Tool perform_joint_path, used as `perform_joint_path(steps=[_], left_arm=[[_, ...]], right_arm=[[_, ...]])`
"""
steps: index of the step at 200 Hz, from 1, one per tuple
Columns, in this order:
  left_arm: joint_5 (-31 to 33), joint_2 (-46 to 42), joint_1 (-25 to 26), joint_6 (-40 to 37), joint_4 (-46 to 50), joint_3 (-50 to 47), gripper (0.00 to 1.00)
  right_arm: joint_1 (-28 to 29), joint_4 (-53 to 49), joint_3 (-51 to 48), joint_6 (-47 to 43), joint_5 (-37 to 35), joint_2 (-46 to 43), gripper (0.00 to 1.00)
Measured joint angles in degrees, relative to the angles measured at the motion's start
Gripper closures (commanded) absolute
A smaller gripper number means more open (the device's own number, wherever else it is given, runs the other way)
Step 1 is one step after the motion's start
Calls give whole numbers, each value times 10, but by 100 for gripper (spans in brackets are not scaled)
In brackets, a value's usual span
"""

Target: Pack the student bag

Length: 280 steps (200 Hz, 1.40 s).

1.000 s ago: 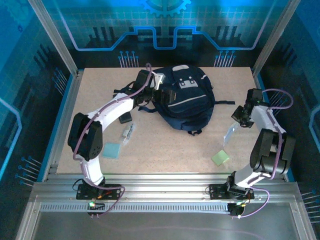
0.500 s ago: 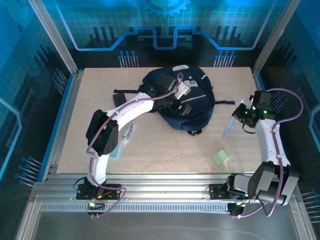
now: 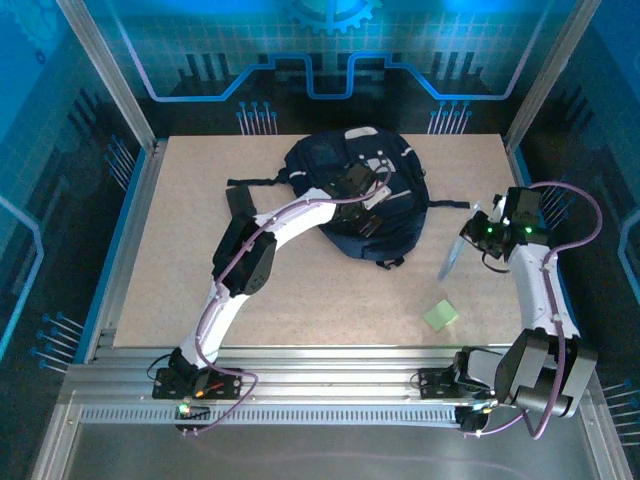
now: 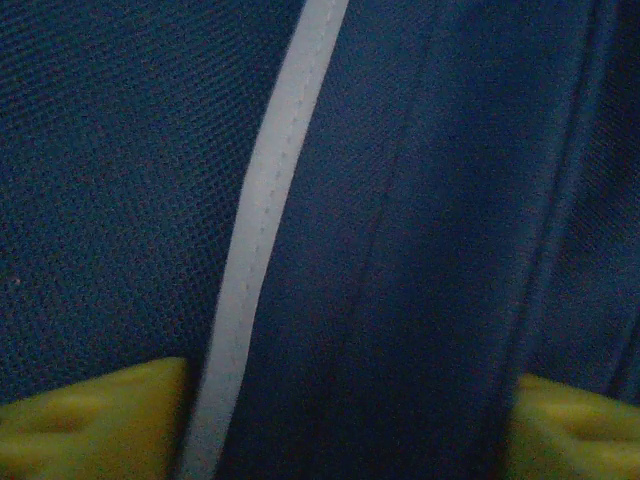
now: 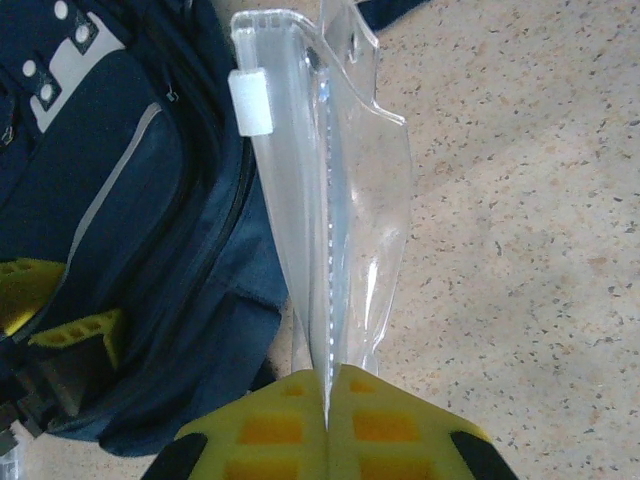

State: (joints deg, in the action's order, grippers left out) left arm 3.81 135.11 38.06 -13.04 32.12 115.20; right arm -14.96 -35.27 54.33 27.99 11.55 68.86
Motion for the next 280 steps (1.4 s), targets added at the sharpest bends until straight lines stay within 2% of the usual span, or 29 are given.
perform_joint_path(steps=[11, 14, 19, 21, 71, 111, 154, 187, 208, 231, 280], left_arm=[[4, 2, 0, -5, 0, 5, 67], [4, 2, 0, 0, 1, 6, 75], [1, 2, -1, -2, 2, 9, 95], [0, 2, -1, 0, 4, 10, 100], [-18, 0, -8, 27, 24, 30, 100], [-94, -26, -41, 99, 43, 61, 100], [-198, -48, -103, 194, 50, 132, 100], [-233, -48, -121, 232, 66, 163, 100], [-243, -45, -120, 248, 82, 185, 100], [-252, -38, -120, 266, 98, 214, 100], [-264, -33, -120, 293, 100, 231, 100]], right_arm=[[0, 1, 0, 0, 4, 0, 100], [0, 2, 0, 0, 6, 0, 100], [0, 2, 0, 0, 7, 0, 100], [0, 2, 0, 0, 8, 0, 100], [0, 2, 0, 2, 22, -8, 100], [0, 25, 2, 23, 67, -21, 100], [28, 126, 1, 99, 130, -6, 100], [87, 242, -7, 184, 117, 28, 100], [125, 340, -18, 248, 94, 74, 100], [172, 436, -10, 302, 57, 163, 100], [242, 604, 83, 398, 18, 388, 100]])
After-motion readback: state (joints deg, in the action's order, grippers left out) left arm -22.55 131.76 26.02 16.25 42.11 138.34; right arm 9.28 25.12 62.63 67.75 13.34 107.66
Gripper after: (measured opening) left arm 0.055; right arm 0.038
